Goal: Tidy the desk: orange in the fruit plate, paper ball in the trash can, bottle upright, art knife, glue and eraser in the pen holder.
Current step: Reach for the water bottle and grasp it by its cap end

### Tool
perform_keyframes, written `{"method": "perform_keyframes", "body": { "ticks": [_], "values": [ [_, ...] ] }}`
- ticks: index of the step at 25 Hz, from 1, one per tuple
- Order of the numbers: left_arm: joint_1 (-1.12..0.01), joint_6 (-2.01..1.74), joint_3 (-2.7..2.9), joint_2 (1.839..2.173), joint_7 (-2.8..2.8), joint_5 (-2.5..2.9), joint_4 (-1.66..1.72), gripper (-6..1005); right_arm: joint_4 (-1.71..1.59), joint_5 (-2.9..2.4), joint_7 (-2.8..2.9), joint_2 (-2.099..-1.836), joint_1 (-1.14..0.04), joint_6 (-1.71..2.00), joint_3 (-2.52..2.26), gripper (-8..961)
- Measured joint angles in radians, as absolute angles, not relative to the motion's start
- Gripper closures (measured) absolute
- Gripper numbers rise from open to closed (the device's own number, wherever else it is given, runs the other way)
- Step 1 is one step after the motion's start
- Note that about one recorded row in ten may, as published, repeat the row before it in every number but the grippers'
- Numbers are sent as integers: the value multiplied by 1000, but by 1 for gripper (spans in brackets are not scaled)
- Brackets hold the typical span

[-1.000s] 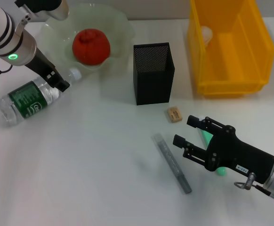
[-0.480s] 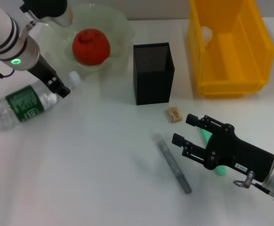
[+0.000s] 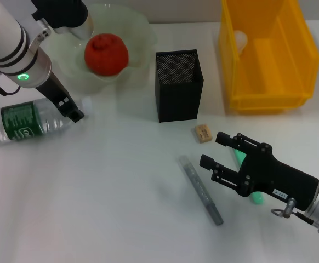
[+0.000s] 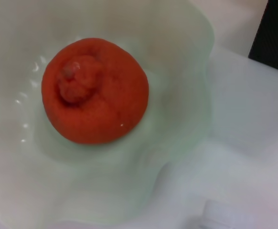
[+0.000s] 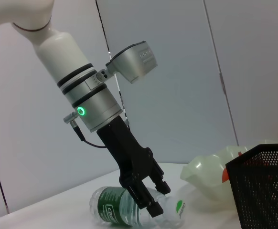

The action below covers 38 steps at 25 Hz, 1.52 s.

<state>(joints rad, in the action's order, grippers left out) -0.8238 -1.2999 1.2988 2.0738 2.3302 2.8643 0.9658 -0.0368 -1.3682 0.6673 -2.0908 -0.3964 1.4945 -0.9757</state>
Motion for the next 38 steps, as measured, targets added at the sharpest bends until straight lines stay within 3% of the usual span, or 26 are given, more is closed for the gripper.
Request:
{"method": "perform_keyframes", "body": {
  "ticks": [38],
  "values": [
    [-846, -1381, 1415, 2075, 2180, 2886, 1063, 349, -30, -1368, 667, -2092, -417, 1483, -951, 262]
  ]
}}
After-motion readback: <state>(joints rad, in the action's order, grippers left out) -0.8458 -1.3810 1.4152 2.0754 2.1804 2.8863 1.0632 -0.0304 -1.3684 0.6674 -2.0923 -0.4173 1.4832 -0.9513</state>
